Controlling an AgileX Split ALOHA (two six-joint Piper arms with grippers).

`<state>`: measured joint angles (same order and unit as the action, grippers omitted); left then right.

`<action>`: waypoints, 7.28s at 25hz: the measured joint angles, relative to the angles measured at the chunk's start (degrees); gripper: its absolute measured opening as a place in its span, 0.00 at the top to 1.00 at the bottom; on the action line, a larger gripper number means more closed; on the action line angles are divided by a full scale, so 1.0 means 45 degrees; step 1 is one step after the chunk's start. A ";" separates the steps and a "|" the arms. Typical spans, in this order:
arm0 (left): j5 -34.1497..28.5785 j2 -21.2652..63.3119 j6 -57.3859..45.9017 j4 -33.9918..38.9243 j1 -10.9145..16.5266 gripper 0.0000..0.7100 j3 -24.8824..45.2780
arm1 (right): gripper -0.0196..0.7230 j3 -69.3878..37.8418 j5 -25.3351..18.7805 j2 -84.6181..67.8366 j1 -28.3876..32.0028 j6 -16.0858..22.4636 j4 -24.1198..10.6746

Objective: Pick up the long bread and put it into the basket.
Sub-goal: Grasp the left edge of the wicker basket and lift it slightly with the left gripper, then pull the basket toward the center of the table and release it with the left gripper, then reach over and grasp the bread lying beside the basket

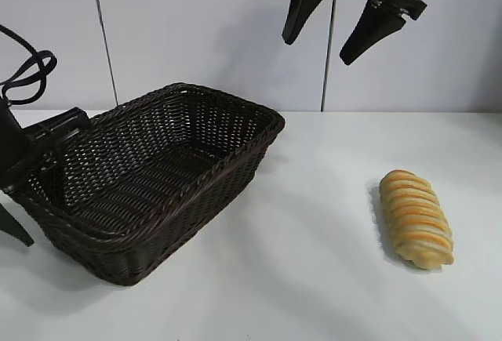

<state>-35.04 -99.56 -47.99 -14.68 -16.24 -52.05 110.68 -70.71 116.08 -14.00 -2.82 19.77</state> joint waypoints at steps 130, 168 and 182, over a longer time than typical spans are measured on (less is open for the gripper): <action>-0.7838 -0.1024 1.1354 -0.2862 0.0557 0.32 -0.9560 | 0.19 0.0000 -0.0019 0.0000 0.0000 0.0000 -0.0002; -0.4787 -0.0880 1.1209 -0.3489 -0.0486 0.32 -0.7106 | 0.19 0.0000 -0.0006 0.0000 0.0000 0.0024 -0.0002; -0.4787 -0.0880 1.1209 -0.3489 -0.0486 0.33 -0.7106 | 0.19 0.0000 -0.0018 0.0000 0.0000 0.0048 -0.1351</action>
<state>-56.58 -103.52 2.45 -30.39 -18.42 -84.03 110.68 -70.79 116.08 -14.00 -2.60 13.69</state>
